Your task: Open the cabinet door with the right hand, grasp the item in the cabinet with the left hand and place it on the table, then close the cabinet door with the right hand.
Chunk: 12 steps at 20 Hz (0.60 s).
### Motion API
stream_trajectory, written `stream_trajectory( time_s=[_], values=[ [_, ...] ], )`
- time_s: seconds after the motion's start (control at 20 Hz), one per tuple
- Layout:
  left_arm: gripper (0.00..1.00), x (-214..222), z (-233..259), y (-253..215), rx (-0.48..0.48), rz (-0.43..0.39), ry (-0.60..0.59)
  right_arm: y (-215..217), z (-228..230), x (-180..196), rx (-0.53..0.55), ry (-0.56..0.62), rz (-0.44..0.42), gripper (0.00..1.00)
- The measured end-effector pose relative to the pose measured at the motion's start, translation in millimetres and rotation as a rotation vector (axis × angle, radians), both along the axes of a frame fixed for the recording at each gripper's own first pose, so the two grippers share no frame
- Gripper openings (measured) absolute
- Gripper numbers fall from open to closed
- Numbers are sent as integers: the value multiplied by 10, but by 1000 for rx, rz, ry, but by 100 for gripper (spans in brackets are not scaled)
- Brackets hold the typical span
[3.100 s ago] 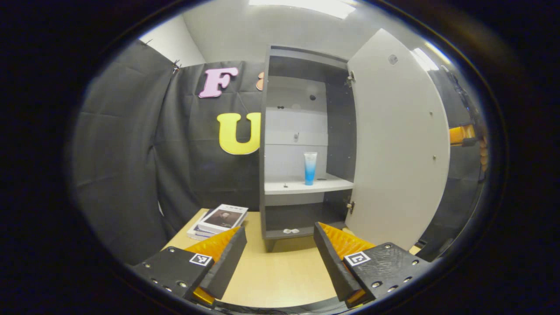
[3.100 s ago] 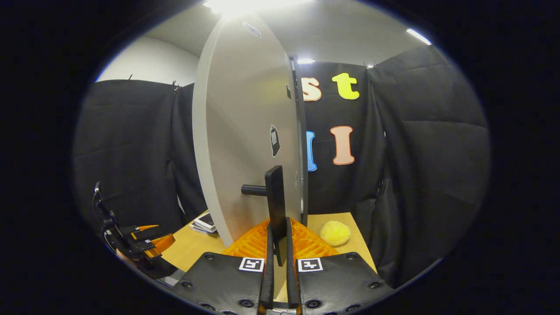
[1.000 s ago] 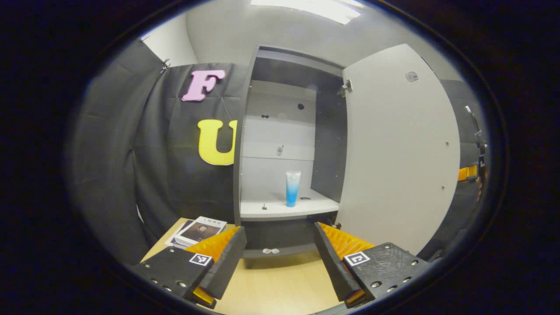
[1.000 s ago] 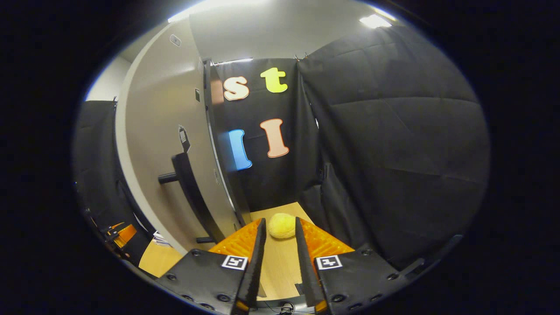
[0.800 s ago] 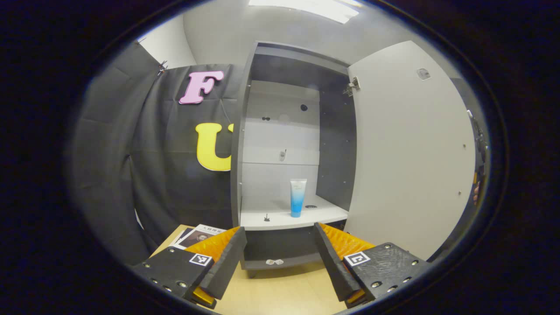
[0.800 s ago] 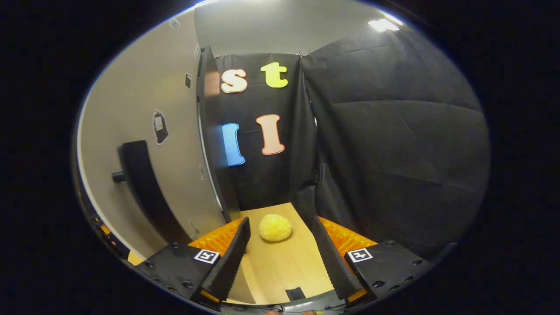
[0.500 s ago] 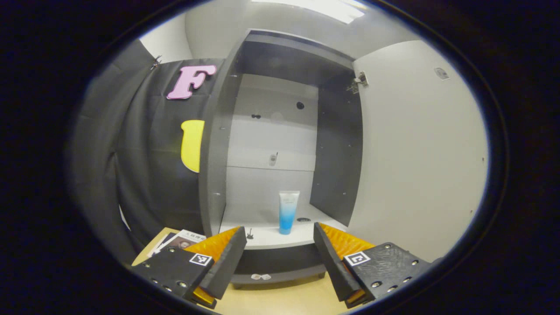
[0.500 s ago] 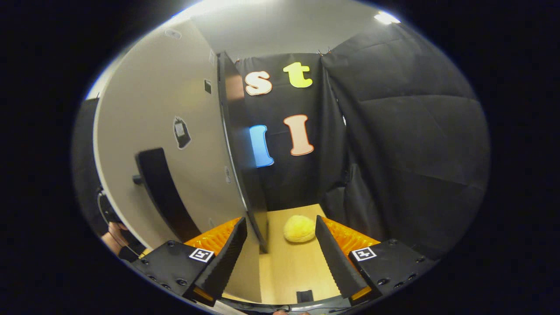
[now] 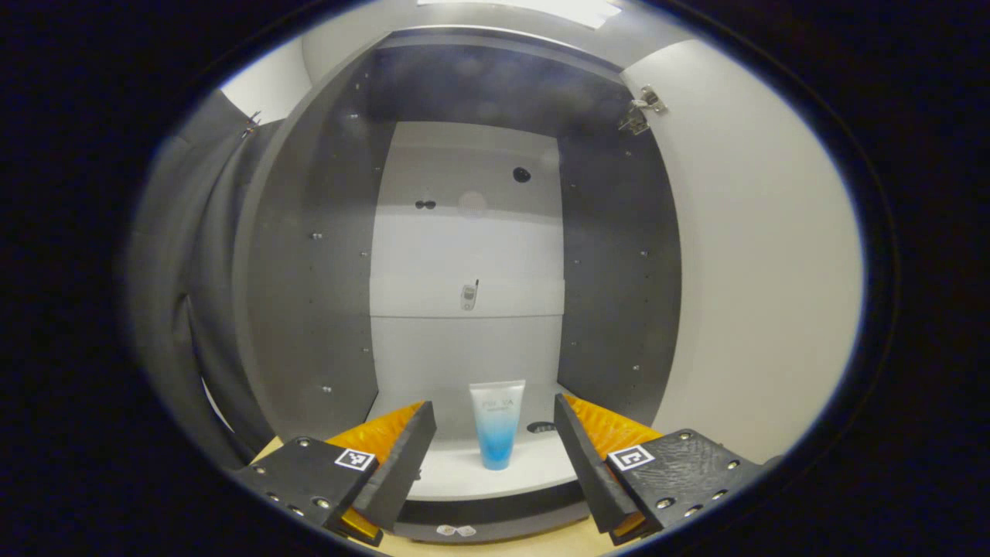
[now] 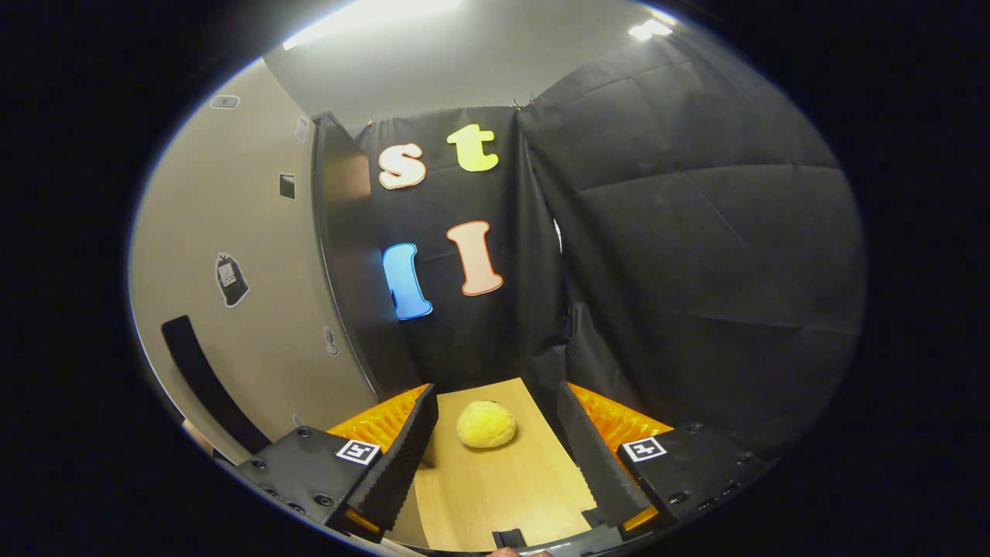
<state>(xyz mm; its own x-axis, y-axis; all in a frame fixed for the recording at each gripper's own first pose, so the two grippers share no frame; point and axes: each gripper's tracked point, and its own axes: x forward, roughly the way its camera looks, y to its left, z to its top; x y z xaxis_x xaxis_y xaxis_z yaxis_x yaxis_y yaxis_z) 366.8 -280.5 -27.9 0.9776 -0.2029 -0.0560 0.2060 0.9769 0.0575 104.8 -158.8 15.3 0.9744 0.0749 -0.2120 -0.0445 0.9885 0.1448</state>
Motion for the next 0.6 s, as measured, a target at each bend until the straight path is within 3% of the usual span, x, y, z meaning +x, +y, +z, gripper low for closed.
stream_trajectory(
  time_s=[0.1,0.2,0.35,0.4,0.55,0.6],
  values=[
    [96,211,-76,-68,10,11,9,-77,9,134,4,-3,-7,98],
    [91,342,-198,-112,23,29,29,-138,5,250,15,0,-14,98],
    [92,505,-381,-122,38,68,63,-228,-35,393,22,15,-23,98],
    [91,555,-440,-105,49,81,70,-263,-74,426,20,27,-28,92],
    [89,673,-514,-127,70,97,73,-345,-137,513,10,49,-35,98],
    [79,691,-532,-166,73,85,77,-370,-156,530,8,55,-35,98]
  ],
)
